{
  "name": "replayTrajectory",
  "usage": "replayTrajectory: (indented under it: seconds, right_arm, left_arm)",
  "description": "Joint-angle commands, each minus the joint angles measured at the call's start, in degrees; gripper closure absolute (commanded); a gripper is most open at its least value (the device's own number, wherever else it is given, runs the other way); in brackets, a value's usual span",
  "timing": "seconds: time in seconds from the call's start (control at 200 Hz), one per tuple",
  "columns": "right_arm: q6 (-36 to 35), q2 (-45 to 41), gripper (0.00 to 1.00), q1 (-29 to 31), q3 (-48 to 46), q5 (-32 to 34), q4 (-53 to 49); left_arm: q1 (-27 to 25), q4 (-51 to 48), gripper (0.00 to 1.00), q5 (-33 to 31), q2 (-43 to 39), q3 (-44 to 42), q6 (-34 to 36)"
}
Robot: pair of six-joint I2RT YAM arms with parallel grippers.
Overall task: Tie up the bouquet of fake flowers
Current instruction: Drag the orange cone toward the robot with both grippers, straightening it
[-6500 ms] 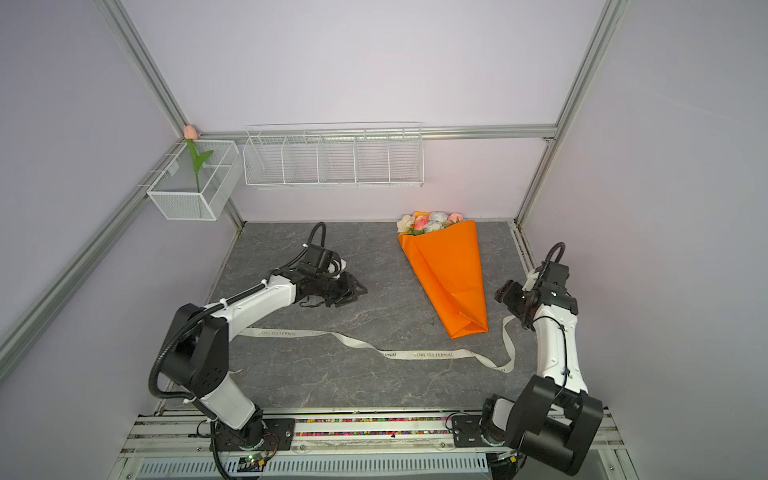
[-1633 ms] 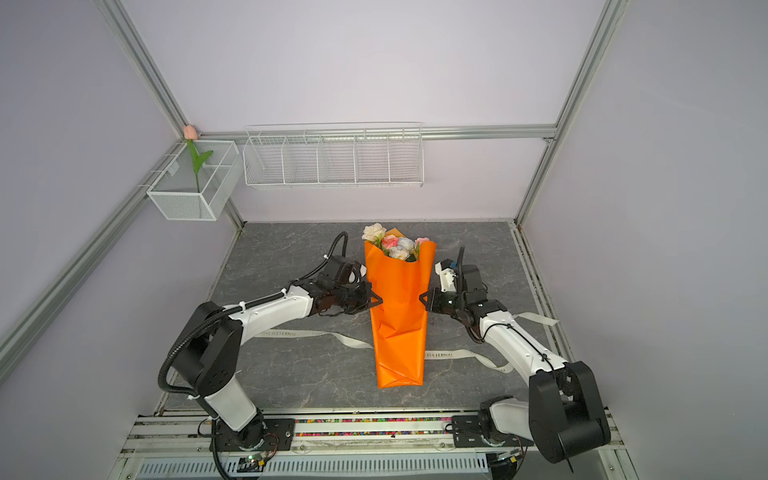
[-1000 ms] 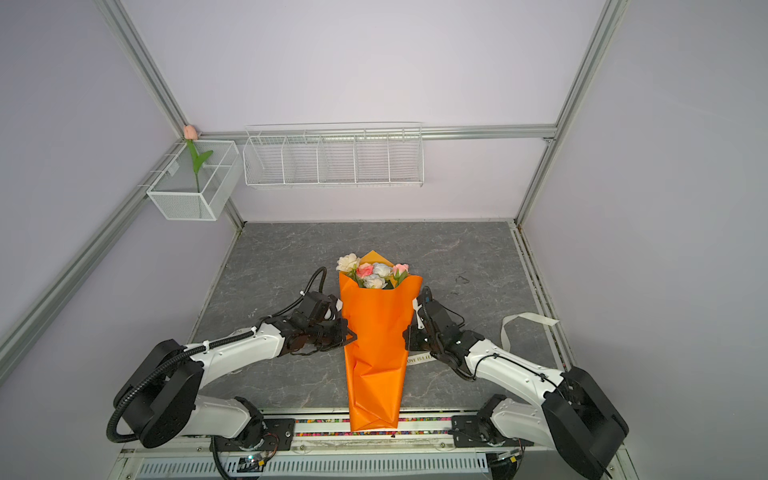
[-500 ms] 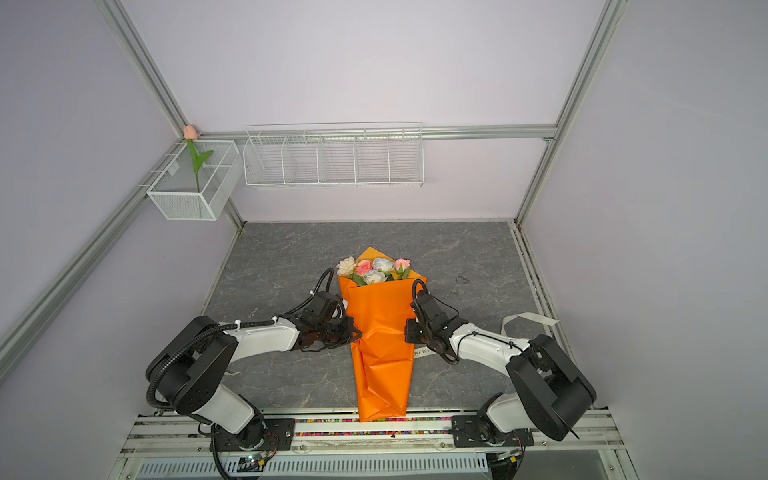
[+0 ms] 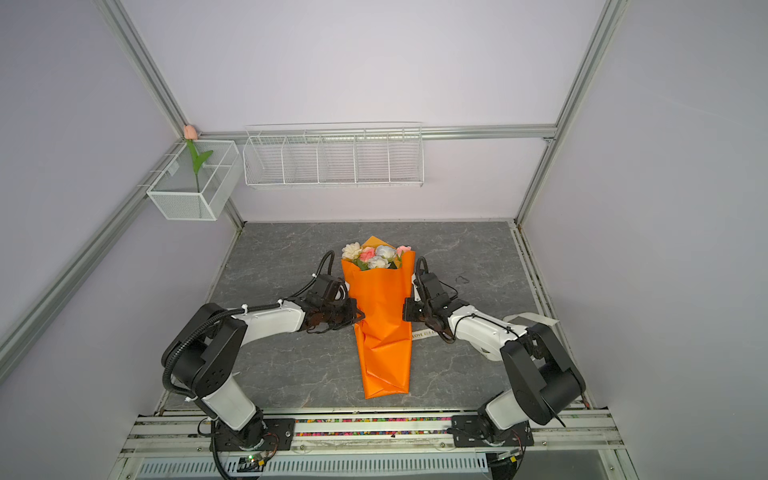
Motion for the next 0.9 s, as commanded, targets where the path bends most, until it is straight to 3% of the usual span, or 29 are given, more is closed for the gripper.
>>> replayTrajectory:
  seconds: [0.0, 0.245, 0.595, 0.65, 0.73, 0.76, 0.8, 0.895]
  right_arm:
    - [0.0, -4.9, 0.92, 0.8, -1.6, -0.9, -1.4]
    - [1.6, -10.4, 0.92, 3.1, -5.1, 0.5, -2.4]
    - [3.8, -5.3, 0.89, 5.8, -7.4, 3.9, 0.0]
    - [3.3, -4.5, 0.79, 5.6, -6.2, 4.8, -1.8]
    - [3.1, -4.1, 0.6, 5.0, -3.9, 6.6, -6.1]
    - [3.1, -4.5, 0.52, 4.8, -3.5, 7.4, -7.3]
    - [3.2, -5.3, 0.5, 4.3, -3.0, 8.4, -8.9]
    - [3.3, -8.3, 0.32, 2.8, -3.0, 8.9, -11.9]
  left_arm:
    - [0.1, -2.8, 1.0, 0.1, -3.7, 0.1, 2.4]
    - [0.1, -4.5, 1.0, -1.3, -10.5, -4.0, 3.2]
    - [0.1, -1.2, 1.0, -0.6, -7.7, -7.3, 2.7]
    - [0.1, -1.5, 0.96, -0.6, -7.2, -7.1, 2.7]
    - [0.1, -2.6, 0.71, -1.2, -7.3, -6.8, 2.7]
    - [0.1, -3.1, 0.69, -1.6, -7.8, -6.8, 2.9]
    - [0.1, -4.1, 0.66, -2.2, -8.7, -6.6, 3.0]
    - [0.2, -7.1, 0.5, -3.8, -12.0, -6.3, 3.3]
